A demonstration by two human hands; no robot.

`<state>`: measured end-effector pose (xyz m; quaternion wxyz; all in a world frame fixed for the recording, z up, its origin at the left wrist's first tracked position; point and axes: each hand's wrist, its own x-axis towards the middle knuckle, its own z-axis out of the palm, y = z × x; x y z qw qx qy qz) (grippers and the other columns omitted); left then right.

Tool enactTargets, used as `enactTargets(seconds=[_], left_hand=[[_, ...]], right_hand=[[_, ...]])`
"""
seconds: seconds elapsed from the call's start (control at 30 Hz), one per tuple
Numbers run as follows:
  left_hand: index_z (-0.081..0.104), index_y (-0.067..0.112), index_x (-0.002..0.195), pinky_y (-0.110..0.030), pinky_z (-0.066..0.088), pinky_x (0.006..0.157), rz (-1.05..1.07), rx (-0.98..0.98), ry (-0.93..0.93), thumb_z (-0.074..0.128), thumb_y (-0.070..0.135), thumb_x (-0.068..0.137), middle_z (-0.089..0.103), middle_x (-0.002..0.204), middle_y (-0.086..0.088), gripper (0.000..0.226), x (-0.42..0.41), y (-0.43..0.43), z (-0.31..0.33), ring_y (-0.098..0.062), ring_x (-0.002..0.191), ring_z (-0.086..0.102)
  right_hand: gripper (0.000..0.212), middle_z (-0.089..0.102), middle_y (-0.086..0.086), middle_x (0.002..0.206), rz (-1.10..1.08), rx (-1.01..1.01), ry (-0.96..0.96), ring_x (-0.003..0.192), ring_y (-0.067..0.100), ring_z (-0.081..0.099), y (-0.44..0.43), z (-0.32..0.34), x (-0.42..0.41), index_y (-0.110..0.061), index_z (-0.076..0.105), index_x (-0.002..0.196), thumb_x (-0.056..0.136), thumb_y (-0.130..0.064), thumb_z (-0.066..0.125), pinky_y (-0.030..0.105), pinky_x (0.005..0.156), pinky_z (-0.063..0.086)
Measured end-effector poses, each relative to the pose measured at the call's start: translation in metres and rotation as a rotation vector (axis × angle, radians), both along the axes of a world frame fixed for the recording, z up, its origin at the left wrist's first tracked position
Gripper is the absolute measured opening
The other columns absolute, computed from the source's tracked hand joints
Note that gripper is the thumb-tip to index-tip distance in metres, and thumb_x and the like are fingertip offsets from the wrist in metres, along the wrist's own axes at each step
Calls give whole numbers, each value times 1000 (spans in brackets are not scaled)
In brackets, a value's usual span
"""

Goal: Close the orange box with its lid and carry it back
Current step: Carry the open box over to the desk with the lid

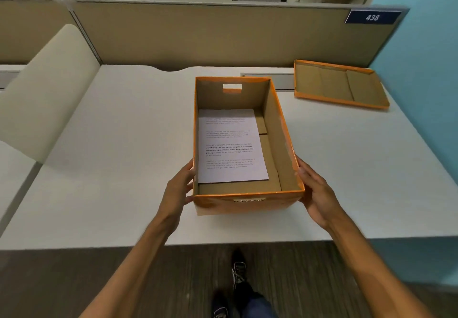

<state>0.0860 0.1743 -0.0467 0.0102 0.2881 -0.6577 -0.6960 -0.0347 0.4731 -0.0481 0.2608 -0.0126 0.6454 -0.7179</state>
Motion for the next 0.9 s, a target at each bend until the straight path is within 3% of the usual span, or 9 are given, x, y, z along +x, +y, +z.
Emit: enactTargets(seconds=[0.13,0.23,0.37,0.67,0.83,0.9], left_hand=[[46,47,139,-28,55,77,-2,-10,-10,41,68,88,61,116,31,56,16,10,-12,-19,115,59],[44,47,141,-36,56,84,-25,-16,-11,40,74,81,58,128,22,66,23,17,-17,-20,120,58],[40,44,144,-49,49,97,-22,-19,-36,36,63,92,47,151,4,55,26,22,-20,-29,132,50],[40,54,138,-53,45,101,-68,-31,-41,39,85,67,43,154,4,77,24,27,-13,-30,135,47],[41,52,138,-53,46,100,-55,-46,-50,40,87,66,43,154,4,80,25,30,-12,-31,135,47],[40,54,136,-54,46,100,-59,-47,-45,40,87,65,42,154,4,78,26,30,-10,-31,135,47]], right_hand=[[41,64,-8,134,-20,16,-13,120,23,64,8,-7,18,-42,49,142,101,-39,45,45,91,57],[39,64,-9,134,-7,52,-14,122,23,63,14,-12,26,-48,50,139,100,-43,45,46,94,55],[36,64,-12,134,20,105,-18,123,21,62,17,-18,32,-57,52,131,96,-49,47,54,101,49],[32,64,-27,127,53,182,3,128,18,56,18,-18,36,-70,51,120,91,-59,47,48,100,51],[28,60,-42,117,74,250,47,127,14,51,15,-13,36,-79,47,112,91,-62,42,41,94,52],[28,54,-39,127,87,263,74,132,16,47,15,-10,35,-79,44,113,91,-63,40,43,96,50]])
